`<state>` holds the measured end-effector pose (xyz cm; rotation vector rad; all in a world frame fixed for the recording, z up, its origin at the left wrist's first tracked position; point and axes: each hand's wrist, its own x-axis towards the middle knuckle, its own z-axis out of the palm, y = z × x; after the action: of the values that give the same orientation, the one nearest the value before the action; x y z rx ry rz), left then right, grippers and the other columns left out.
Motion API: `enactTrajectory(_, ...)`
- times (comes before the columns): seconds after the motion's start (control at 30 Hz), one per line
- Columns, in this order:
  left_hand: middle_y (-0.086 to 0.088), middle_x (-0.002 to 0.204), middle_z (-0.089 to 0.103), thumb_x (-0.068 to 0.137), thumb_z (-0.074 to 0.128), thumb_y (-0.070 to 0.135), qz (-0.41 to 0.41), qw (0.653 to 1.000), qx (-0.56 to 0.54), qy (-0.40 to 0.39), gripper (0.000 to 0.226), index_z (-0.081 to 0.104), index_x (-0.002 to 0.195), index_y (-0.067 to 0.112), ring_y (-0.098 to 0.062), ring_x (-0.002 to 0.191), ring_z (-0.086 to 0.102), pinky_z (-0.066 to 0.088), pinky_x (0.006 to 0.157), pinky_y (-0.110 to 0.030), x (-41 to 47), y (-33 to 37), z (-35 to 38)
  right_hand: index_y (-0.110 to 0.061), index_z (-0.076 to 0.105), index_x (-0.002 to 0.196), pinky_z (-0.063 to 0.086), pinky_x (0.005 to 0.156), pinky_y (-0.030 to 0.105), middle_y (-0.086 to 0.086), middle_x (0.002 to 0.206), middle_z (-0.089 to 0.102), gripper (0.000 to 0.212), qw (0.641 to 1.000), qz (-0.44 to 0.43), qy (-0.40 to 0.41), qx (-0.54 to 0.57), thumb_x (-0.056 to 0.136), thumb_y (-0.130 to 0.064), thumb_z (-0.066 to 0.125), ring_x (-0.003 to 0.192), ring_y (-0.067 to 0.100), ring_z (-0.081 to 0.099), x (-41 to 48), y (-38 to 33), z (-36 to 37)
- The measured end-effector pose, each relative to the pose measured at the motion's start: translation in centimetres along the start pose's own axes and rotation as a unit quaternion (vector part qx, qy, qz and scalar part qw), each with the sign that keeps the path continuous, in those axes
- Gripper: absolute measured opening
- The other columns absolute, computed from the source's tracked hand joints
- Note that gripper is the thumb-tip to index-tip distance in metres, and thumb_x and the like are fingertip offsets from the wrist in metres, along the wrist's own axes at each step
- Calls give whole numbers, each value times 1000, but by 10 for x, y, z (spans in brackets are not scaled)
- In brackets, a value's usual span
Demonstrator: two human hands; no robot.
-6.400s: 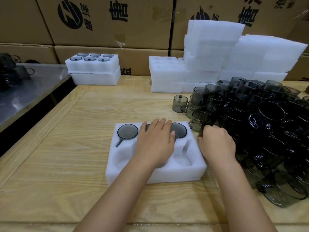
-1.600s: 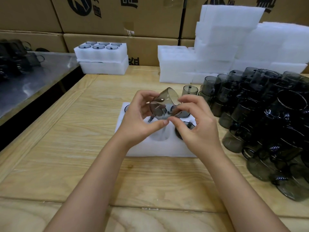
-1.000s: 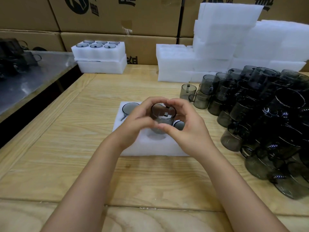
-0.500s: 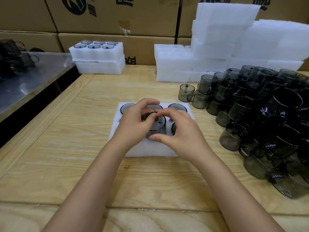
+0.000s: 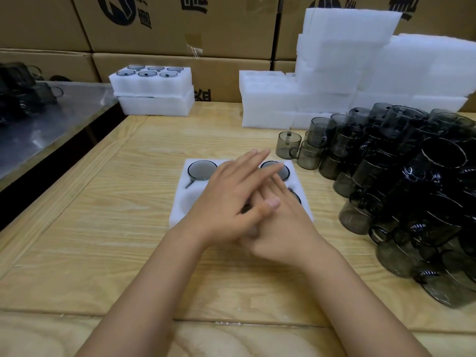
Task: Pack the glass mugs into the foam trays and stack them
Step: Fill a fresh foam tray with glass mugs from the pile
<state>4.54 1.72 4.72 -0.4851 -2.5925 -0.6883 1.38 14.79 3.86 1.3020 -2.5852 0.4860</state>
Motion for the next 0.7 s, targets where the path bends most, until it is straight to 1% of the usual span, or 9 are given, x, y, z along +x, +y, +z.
enactTrajectory(0.07,14,159,13,85,14,64,-36,996,30,-75,67,29,146,40,-2,146,-2,6,118,-34,2,-2,4,-22,12,151,0,118,40,1,158,10,92,997,6,-49,-58,70,-63,26,146,18,0,1,-1,3)
enactTrajectory(0.13,19,159,7,80,5,69,-77,989,43,-118,72,22,146,46,3,144,-7,4,118,-35,4,-5,9,-29,2,151,-6,118,40,-2,159,1,102,993,17,-79,-88,68,-75,38,145,16,-9,2,0,7)
enactTrajectory(0.23,22,158,5,82,5,71,-105,986,39,-121,71,20,147,45,4,144,-9,2,119,-35,6,-6,13,-32,-7,150,-12,117,41,-6,159,-8,116,990,31,-90,-100,63,-80,55,144,13,-16,4,2,8)
enactTrajectory(0.33,23,158,3,77,-1,73,-114,985,54,-120,78,14,148,44,1,144,-10,1,119,-35,6,-6,13,-34,-10,149,-11,116,43,-8,158,-10,116,990,42,-89,-103,64,-79,56,143,13,-18,4,2,9)
enactTrajectory(0.4,21,158,5,77,-4,72,-111,984,73,-115,78,10,149,45,-2,146,-2,4,119,-37,3,-5,13,-33,-9,149,-11,116,44,-8,158,-10,112,990,40,-85,-104,67,-78,53,143,13,-17,4,1,9)
enactTrajectory(0.5,5,158,24,84,4,65,-96,986,128,-42,74,22,150,35,-12,143,24,16,116,-39,-3,1,15,-33,-5,149,-9,117,44,-7,158,-6,98,993,24,-69,-90,75,-68,48,143,12,-13,-1,1,8)
enactTrajectory(0.6,-12,129,61,97,17,49,-4,970,217,106,67,58,129,7,-26,114,60,41,101,-45,-7,5,16,-28,5,151,-8,118,38,-8,158,3,90,997,-9,-82,11,78,-52,53,144,11,-10,-5,4,-7)
enactTrajectory(0.63,-12,120,66,99,17,45,21,960,241,144,66,64,121,3,-27,103,65,46,95,-45,-9,3,17,-24,17,149,-2,118,36,-4,156,14,84,994,-32,-85,57,79,-43,57,144,13,0,-5,6,-14)
enactTrajectory(0.7,-11,111,69,101,22,41,25,948,267,171,61,67,115,3,-28,91,67,50,88,-44,-10,0,18,-14,45,135,25,112,32,-1,138,44,59,990,-42,-35,132,79,-24,59,130,13,35,-5,12,-27)
